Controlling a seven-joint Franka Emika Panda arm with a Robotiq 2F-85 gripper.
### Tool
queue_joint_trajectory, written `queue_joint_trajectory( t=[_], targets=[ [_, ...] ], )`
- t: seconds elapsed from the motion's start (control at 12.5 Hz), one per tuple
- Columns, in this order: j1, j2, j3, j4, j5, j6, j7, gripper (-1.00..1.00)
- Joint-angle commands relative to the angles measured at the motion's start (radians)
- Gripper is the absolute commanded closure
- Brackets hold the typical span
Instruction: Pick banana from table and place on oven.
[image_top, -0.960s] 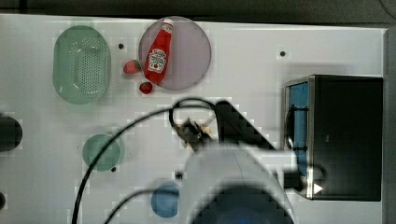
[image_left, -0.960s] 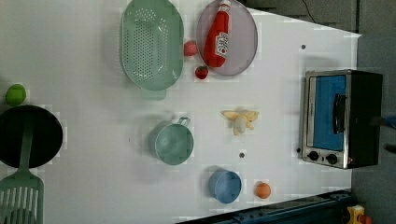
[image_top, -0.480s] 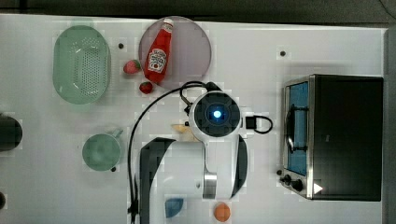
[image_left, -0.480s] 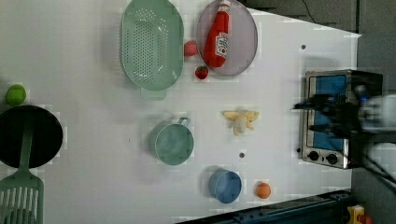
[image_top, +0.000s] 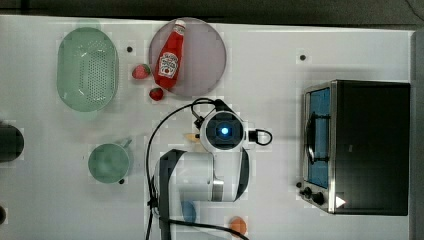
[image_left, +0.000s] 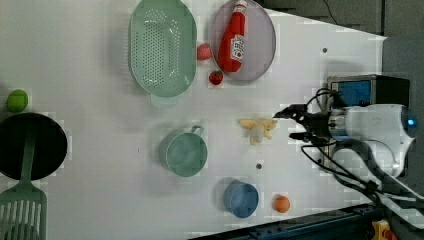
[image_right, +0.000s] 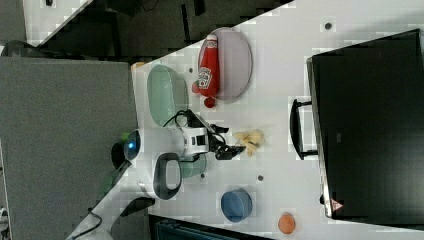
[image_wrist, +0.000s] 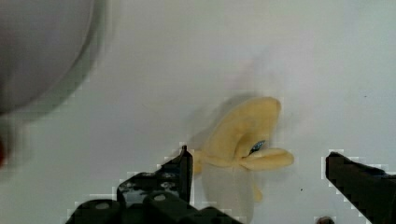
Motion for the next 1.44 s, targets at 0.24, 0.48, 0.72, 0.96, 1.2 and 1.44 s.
queue_joint_trajectory(
  t=[0.24, 0.48, 0.72, 0.96, 1.2, 1.44],
  targets=[
    [0.013, 0.073, 0.007, -0.020, -0.002, 0.094, 0.034, -1.00],
    [0.017, 0.144, 0.012, -0.018, -0.002, 0.172, 0.036, -1.00],
    [0.017, 0.172, 0.013, -0.019, -0.002, 0.228, 0.036, -0.43],
    [0.018, 0.172, 0.014, -0.018, -0.002, 0.234, 0.036, 0.28],
    [0.018, 0.159, 0.014, -0.017, -0.002, 0.232, 0.036, 0.53],
    [0.018, 0.042, 0.022, -0.013, -0.002, 0.155, 0.036, 0.53]
  ],
)
